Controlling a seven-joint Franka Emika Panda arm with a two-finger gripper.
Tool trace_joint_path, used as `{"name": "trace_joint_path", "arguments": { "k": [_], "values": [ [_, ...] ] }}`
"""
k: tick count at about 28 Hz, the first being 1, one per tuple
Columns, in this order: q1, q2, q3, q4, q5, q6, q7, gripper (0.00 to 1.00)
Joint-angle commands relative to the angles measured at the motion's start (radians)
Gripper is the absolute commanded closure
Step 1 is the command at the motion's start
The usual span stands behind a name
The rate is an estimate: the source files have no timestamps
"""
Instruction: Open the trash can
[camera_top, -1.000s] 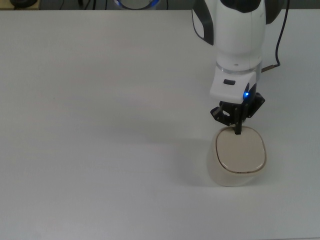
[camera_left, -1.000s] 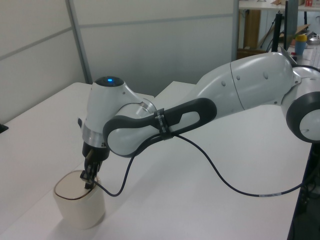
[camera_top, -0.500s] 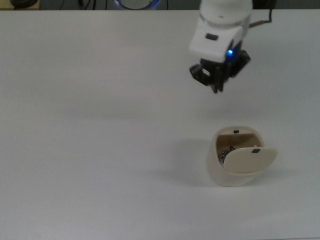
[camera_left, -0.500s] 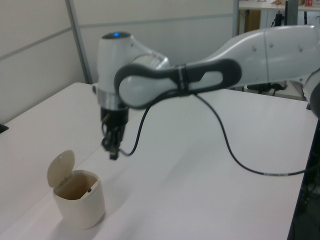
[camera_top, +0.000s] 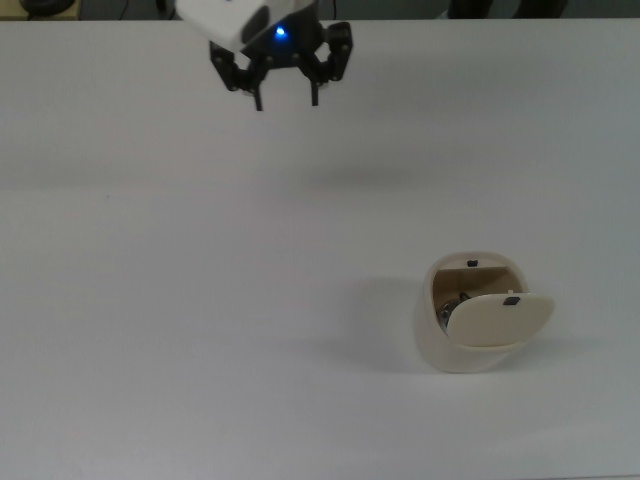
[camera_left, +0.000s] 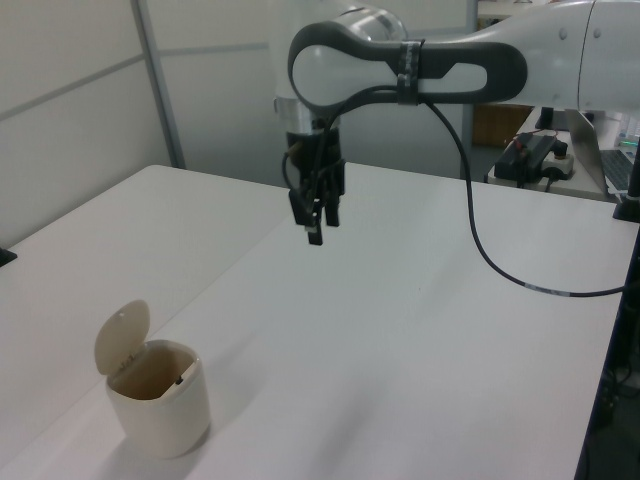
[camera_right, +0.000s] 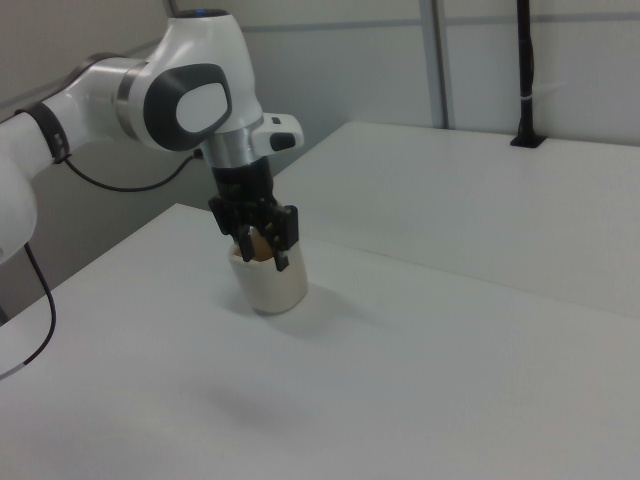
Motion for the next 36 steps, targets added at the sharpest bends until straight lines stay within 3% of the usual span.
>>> {"name": "trace_joint_path", "arguments": {
  "k": [1,7,36],
  "values": [
    [0.015,-0.035,-0.065,-0.022,-0.010,-0.023,-0.022,0.00],
    [0.015,-0.037,-0.103,-0.022,-0.023,-0.021,-0.024,0.00],
    [0.007,-0.026,-0.128,-0.028,-0.037,-0.020,-0.025,0.00]
  ]
}}
